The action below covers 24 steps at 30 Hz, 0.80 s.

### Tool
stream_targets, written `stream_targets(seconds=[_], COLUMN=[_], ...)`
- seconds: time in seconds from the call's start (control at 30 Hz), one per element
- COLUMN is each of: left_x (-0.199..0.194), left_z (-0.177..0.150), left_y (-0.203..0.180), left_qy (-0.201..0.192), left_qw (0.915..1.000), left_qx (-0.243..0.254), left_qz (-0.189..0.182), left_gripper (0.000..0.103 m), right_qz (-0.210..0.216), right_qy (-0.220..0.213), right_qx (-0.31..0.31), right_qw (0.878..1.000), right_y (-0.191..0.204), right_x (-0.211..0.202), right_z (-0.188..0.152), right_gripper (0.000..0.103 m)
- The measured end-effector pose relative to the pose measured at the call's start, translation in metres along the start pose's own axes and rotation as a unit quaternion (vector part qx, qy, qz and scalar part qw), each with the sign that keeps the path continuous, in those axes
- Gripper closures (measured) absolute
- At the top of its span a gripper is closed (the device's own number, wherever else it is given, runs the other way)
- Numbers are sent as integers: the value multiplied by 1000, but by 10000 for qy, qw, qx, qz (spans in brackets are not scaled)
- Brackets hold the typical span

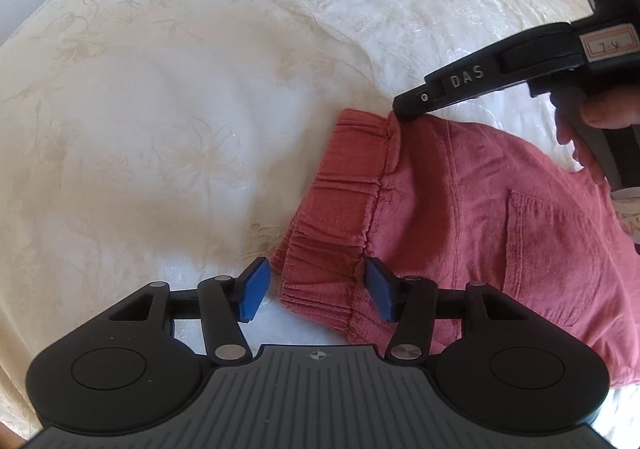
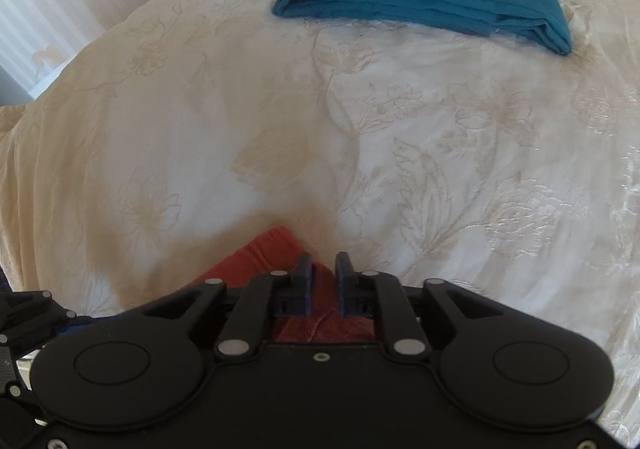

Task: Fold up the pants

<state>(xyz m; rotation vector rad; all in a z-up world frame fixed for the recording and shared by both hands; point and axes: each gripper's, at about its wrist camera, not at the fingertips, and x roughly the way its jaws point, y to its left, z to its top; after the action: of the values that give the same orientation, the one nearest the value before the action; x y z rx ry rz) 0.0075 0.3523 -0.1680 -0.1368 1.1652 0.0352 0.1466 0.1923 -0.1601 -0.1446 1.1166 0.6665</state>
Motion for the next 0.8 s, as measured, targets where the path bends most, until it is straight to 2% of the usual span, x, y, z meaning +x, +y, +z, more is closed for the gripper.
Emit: stream_targets(seconds=[0.07, 0.13, 0.23, 0.37, 0.5, 0.57, 0.7, 0.73, 0.77, 0.8], left_x=[-8, -12, -15, -15, -18, -23, -32, -34, -35, -36], left_z=[-2, -3, -6, -7, -8, -11, -20, -22, -24, -25], left_y=[5, 10, 24, 44, 59, 63, 66, 66, 65, 64], left_qy=[-95, -133, -190, -139, -104, -129, -188, -200, -207, -212], left_qw=[9999, 9994, 9984, 9956, 9919, 9911, 9908, 9913, 9920, 9928], left_qx=[-53, -48, -151, -356, -608, -722, -850, -859, -858, -848], left_qz=[-4, 310, 505, 861, 1110, 1109, 1036, 976, 907, 821], left_gripper=[51, 51, 51, 51, 51, 51, 51, 51, 51, 51], right_qz=[-44, 32, 219, 496, 635, 465, -513, -713, -756, -657], right_qy=[-166, -180, -154, -32, -22, -6, -106, -236, -297, -306], right_qx=[32, -91, -435, -1118, -1846, -2258, -3281, -3474, -3484, -3365], right_qw=[9998, 9998, 9987, 9925, 9808, 9731, 9432, 9347, 9338, 9389], right_y=[-1, 4, 25, 73, 121, 142, 168, 169, 168, 163], right_x=[-16, -30, -43, -42, -31, -18, 11, 13, 12, 9], right_z=[-5, -14, -31, -57, -79, -90, -114, -119, -118, -115], right_gripper=[56, 56, 56, 56, 56, 56, 55, 63, 69, 71])
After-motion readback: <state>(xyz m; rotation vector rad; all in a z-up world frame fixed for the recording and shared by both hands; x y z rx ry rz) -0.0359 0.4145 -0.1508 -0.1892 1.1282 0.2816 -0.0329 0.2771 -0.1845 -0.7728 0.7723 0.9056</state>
